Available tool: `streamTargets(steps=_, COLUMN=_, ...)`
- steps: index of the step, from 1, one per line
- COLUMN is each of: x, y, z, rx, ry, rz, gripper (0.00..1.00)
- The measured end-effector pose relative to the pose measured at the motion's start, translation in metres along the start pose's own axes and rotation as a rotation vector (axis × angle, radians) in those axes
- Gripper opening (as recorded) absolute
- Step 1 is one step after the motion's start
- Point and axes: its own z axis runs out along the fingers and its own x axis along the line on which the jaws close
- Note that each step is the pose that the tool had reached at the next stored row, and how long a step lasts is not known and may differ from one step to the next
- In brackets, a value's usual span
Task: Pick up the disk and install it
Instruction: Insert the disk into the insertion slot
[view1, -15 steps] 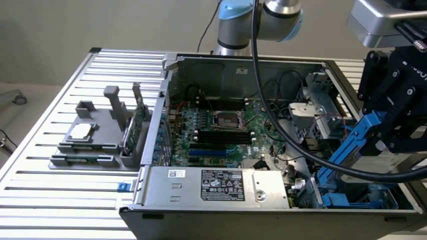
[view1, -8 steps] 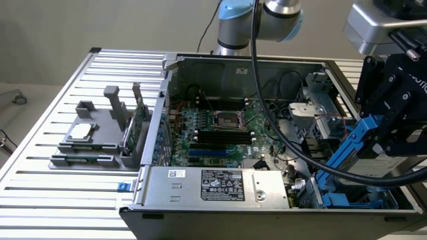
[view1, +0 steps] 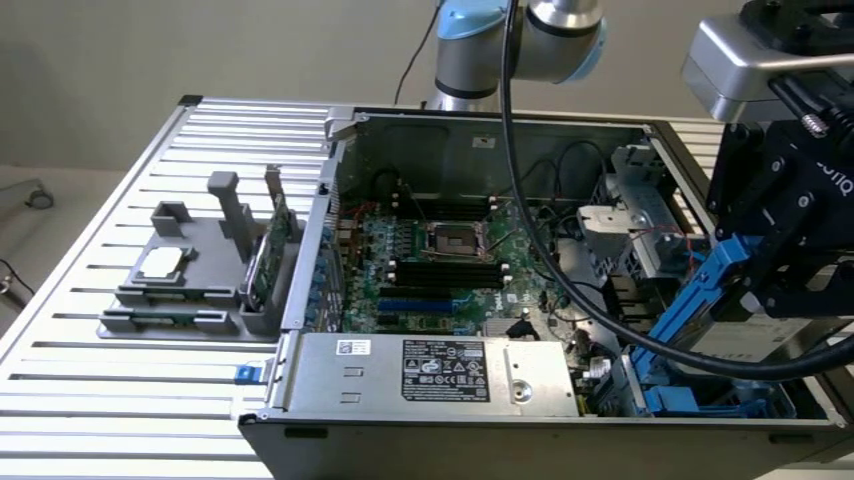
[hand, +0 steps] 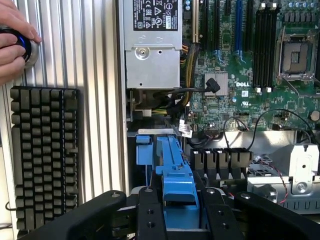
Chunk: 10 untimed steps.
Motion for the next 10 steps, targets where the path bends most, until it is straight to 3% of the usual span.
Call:
streamTargets(steps=7, x=-0.0001, y=0.0, z=-0.0009, rx=-0.0095, ry=-0.01, rz=0.001, gripper=0.33)
streamTargets(steps=10, x=-0.0001, y=-0.0002, z=-0.0033, rx=-0.0136, ry=-0.0112, rz=0.001, gripper=0.33)
